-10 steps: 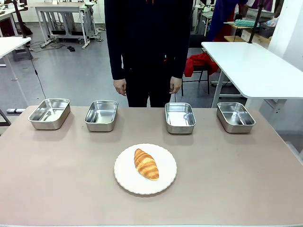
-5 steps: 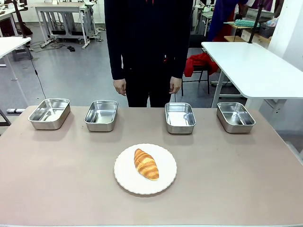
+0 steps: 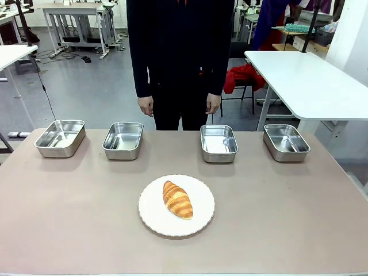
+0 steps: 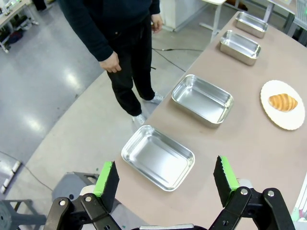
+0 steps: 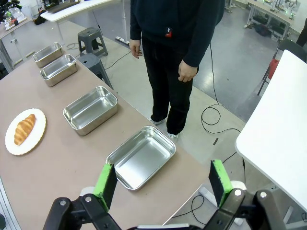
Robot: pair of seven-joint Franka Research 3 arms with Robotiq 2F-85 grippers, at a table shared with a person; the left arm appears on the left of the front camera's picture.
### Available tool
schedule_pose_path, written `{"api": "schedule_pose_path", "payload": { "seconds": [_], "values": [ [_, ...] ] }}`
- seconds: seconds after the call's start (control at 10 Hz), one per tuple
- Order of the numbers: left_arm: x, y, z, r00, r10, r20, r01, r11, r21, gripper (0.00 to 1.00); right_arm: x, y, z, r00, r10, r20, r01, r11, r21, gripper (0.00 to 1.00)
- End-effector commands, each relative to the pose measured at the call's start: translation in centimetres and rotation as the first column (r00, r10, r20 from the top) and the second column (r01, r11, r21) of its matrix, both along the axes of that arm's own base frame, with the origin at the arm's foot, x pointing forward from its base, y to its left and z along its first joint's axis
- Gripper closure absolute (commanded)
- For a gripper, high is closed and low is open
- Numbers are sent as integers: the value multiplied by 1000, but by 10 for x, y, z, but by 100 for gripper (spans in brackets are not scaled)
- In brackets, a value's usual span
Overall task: Place the bread in the container.
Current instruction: Place the Butter Roll into the Airtight Container indicated by the human.
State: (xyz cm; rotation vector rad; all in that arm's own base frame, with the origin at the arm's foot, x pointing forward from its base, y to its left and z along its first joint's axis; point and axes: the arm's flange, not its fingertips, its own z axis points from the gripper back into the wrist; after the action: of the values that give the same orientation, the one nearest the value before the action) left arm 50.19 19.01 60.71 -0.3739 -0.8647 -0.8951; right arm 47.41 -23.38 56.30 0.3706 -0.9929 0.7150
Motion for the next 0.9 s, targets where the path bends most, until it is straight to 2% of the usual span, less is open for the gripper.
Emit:
{"api": "schedule_pose_path", "payload": {
  "seconds": [0.0, 0.8],
  "values": [
    [0, 0, 0, 1000, 9, 8, -8, 1000, -15, 0, 0, 1, 2, 1000, 1, 4, -1, 1000, 0, 0],
    [0, 0, 0, 1000, 9, 8, -8, 1000, -15, 0, 0, 1, 2, 1000, 1, 4, -1, 1000, 0, 0]
  ]
}}
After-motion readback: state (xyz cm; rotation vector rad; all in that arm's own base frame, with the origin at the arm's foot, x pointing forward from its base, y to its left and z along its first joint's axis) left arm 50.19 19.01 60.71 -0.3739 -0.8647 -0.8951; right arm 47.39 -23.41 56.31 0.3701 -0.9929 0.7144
